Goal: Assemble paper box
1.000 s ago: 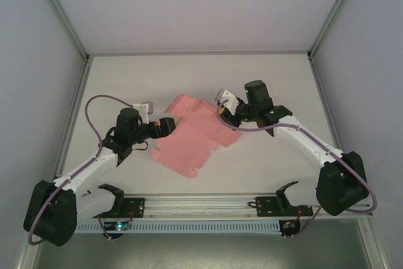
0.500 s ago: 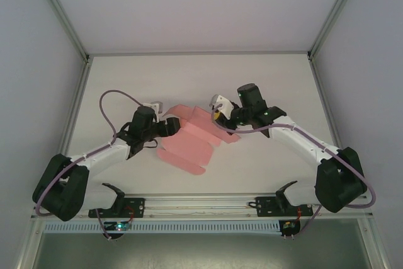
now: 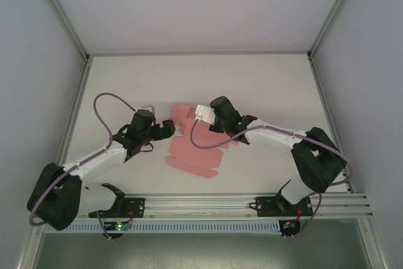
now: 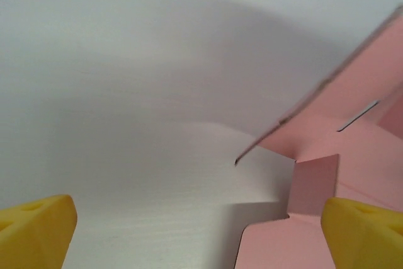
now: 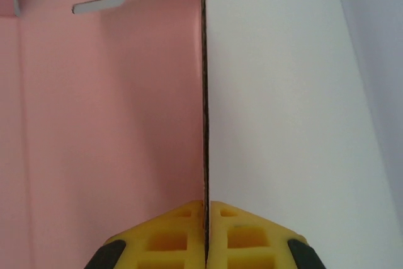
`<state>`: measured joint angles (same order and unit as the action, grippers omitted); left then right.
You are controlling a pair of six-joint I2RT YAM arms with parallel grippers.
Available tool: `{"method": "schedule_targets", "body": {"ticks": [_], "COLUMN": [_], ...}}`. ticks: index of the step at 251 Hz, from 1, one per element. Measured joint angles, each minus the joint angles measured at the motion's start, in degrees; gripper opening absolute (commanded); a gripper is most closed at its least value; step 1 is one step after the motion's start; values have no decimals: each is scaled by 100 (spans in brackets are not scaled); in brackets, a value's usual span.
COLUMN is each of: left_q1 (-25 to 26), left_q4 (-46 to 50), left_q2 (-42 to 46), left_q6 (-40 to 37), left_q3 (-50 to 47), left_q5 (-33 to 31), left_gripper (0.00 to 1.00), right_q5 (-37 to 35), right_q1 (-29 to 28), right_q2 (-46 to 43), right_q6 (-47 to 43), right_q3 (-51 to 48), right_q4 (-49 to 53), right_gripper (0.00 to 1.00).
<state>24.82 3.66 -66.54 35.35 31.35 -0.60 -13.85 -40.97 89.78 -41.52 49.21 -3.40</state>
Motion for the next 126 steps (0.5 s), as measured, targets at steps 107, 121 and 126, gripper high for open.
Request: {"method": "schedule_targets", "body": {"ticks": [107, 121, 126], "left_q1": [-1003, -1051, -1060], "left_q4": [839, 555, 439], "left_q2": [400, 52, -76], "left_q6": [140, -26, -81], "left_q3": [424, 476, 490], "left_q5": [-702, -461, -361], "left_gripper": [100, 100, 100], "right_q5": [-494, -505, -507], "right_q1": [-323, -367, -393], "right_q2": [-575, -575, -575], "right_q6": [-1775, -1928, -1978], "right_q3": [-1478, -1751, -1849], "right_q4": [-2896, -3298, -3410], "right_gripper": [0, 0, 0]}}
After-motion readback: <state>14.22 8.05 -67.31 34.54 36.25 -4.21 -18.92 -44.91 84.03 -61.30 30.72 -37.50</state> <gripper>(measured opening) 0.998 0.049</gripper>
